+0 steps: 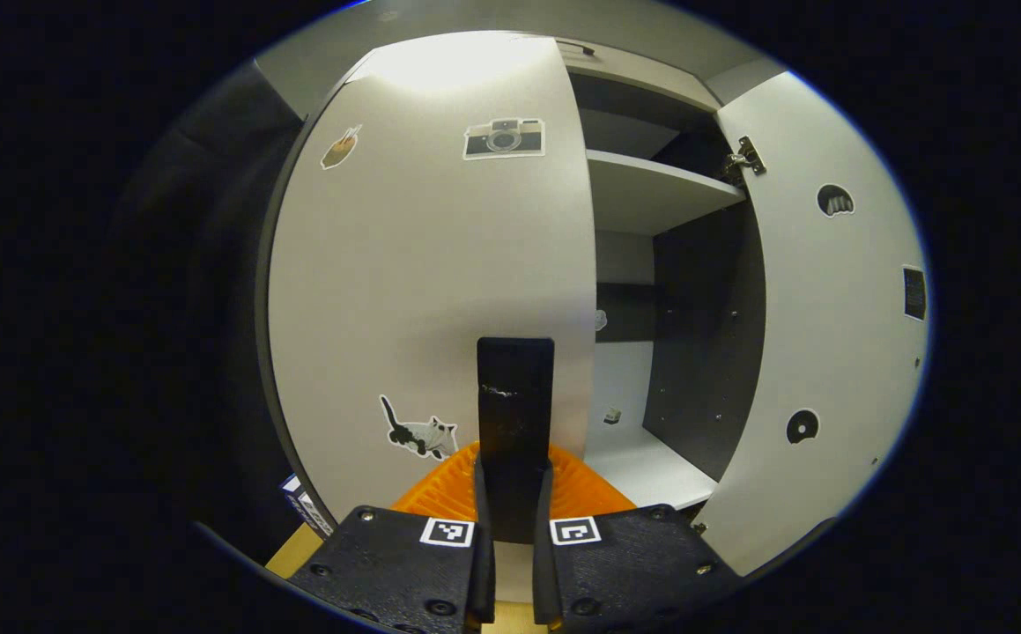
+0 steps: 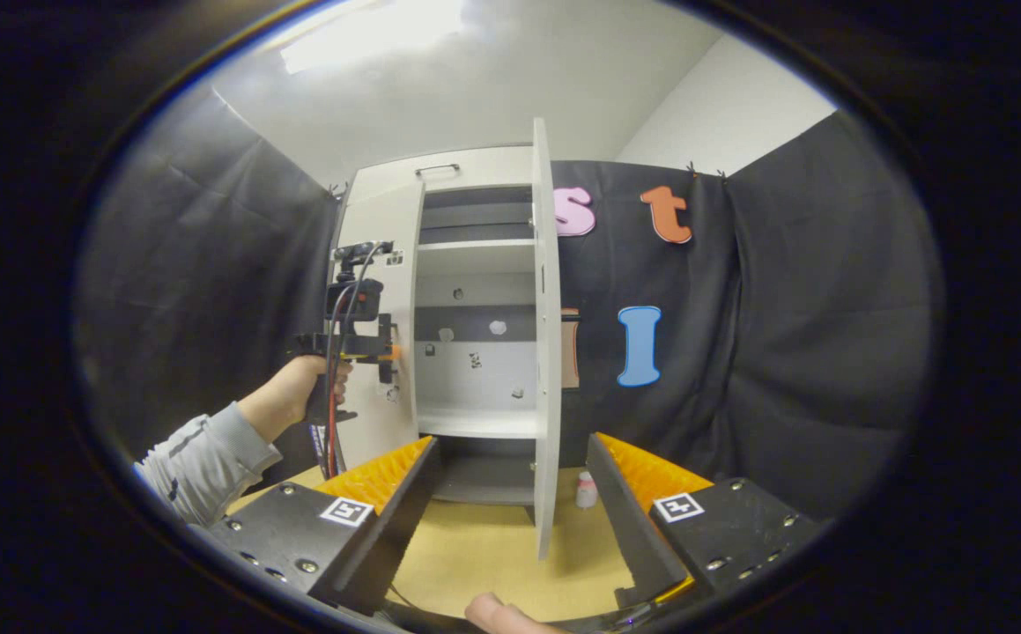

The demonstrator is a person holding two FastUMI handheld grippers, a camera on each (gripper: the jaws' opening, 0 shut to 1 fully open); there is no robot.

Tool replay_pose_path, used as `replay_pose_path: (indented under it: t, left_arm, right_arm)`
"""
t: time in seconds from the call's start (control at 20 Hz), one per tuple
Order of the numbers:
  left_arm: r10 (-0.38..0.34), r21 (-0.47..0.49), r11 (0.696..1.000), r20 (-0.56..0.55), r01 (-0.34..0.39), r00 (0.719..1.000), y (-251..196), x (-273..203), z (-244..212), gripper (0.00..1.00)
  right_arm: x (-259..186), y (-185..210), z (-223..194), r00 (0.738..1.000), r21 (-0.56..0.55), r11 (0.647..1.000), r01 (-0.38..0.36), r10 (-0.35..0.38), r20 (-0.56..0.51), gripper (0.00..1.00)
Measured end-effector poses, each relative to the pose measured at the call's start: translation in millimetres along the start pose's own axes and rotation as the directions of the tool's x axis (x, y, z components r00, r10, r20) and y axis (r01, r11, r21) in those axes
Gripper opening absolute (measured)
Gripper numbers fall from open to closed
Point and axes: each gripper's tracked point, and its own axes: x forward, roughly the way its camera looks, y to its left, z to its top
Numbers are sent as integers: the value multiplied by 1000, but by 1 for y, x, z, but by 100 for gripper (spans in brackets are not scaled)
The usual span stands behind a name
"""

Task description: Open the right door of the double-door shoe cabinet with the right hand, and open the left door with the left hand.

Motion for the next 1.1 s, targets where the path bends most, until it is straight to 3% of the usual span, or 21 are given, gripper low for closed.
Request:
replay_pose_path:
  t: [0.4,0.75,1.1]
  left_arm:
    - [-68,4,998,10,68,998,33,-63,-5,17]
    - [-27,10,1000,12,27,1000,90,-115,-5,16]
    - [96,20,995,20,-96,995,178,-143,-5,7]
  right_arm:
    - [0,19,-5,1000,-28,1000,9,-9,-20,100]
    - [-15,36,1,1000,-37,999,5,-5,5,100]
    - [-18,65,9,999,-26,999,-40,41,17,98]
